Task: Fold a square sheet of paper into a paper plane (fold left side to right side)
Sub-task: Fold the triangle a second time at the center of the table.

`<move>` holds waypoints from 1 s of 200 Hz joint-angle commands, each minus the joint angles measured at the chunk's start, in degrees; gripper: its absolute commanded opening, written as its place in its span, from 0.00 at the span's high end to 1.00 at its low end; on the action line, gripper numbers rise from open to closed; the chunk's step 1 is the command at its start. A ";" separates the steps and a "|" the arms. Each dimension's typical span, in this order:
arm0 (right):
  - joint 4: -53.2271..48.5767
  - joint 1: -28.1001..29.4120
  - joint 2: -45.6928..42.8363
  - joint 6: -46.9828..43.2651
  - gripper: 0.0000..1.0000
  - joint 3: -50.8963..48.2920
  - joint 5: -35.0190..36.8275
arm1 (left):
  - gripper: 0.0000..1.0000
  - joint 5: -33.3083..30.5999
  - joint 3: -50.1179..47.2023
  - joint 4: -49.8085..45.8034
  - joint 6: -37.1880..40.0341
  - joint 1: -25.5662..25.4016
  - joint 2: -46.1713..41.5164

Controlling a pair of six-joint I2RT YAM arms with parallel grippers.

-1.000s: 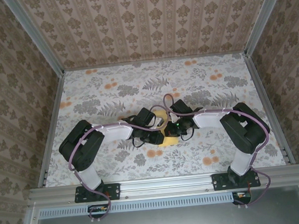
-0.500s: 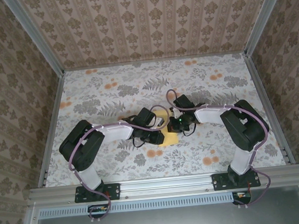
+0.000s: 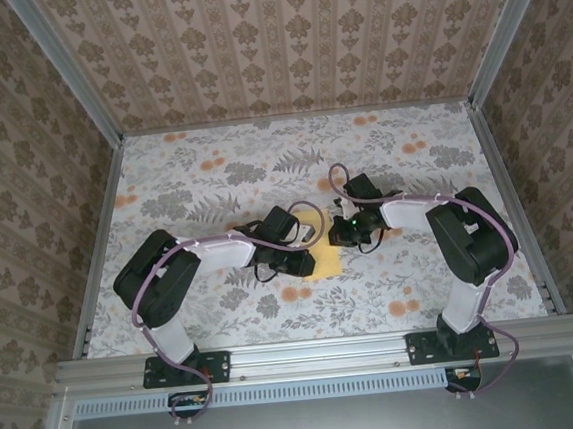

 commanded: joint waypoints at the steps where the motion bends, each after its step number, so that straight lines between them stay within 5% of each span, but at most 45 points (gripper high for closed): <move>1: -2.67 -2.16 1.06 -2.14 1.00 1.34 4.90 | 0.81 -4.41 -1.72 -6.40 1.44 -0.40 2.87; 72: -0.27 -0.17 -7.49 0.80 1.00 -2.04 -0.23 | 0.81 -4.67 -1.37 -6.36 1.36 -0.78 2.96; 118: 6.99 3.69 -1.75 6.73 1.00 -2.58 -4.40 | 0.81 -4.76 -0.93 -6.18 1.31 -0.81 2.87; 200: -0.95 3.80 3.40 4.59 1.00 -0.29 -0.38 | 0.79 -0.62 3.16 -6.38 1.07 0.07 -2.62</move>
